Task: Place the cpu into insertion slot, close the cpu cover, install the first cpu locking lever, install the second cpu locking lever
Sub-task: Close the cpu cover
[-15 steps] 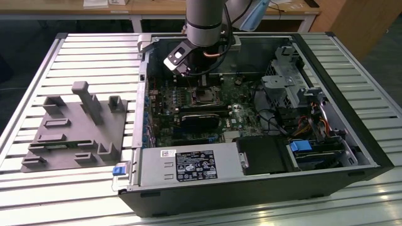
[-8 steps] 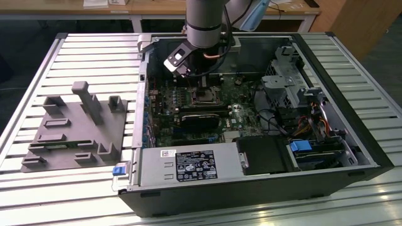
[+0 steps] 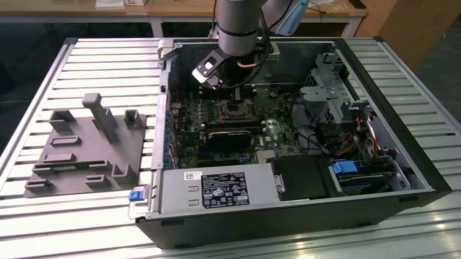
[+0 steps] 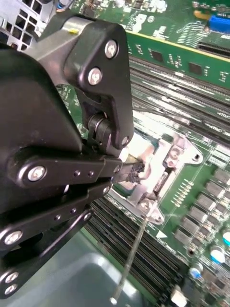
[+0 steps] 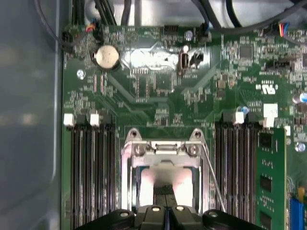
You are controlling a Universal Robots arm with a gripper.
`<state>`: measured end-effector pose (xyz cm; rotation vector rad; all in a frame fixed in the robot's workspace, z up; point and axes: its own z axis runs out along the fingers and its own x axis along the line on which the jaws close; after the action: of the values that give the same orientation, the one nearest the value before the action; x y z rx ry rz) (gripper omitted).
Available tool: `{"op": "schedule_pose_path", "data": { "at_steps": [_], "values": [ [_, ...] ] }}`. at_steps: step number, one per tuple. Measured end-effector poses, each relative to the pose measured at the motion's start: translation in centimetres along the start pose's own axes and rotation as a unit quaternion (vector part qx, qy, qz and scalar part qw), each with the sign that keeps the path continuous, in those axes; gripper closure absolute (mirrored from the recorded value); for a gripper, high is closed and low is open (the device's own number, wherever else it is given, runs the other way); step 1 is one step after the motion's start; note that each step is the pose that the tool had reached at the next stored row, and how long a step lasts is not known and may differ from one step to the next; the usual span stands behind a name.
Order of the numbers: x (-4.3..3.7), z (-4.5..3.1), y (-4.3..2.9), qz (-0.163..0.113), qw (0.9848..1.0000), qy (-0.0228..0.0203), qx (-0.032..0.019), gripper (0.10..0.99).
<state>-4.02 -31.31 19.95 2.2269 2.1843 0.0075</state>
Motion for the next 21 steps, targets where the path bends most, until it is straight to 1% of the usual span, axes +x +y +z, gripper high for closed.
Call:
{"op": "schedule_pose_path", "data": {
  "at_steps": [3, 8, 10, 14, 21],
  "values": [
    [0.01, -0.24, 0.04, 0.000, 1.0000, 0.0003, -0.0002, 0.980],
    [-0.01, -1.30, 0.06, 0.000, 1.0000, 0.0000, 0.0000, 0.980],
    [-0.01, -1.56, 0.07, 0.000, 1.0000, 0.0000, 0.0000, 0.980],
    [-0.01, -1.61, 0.08, 0.000, 1.0000, 0.0003, -0.0001, 0.980],
    [-0.01, -1.62, 0.31, 0.000, 1.0000, 0.0002, 0.0000, 0.980]
  ]
}}
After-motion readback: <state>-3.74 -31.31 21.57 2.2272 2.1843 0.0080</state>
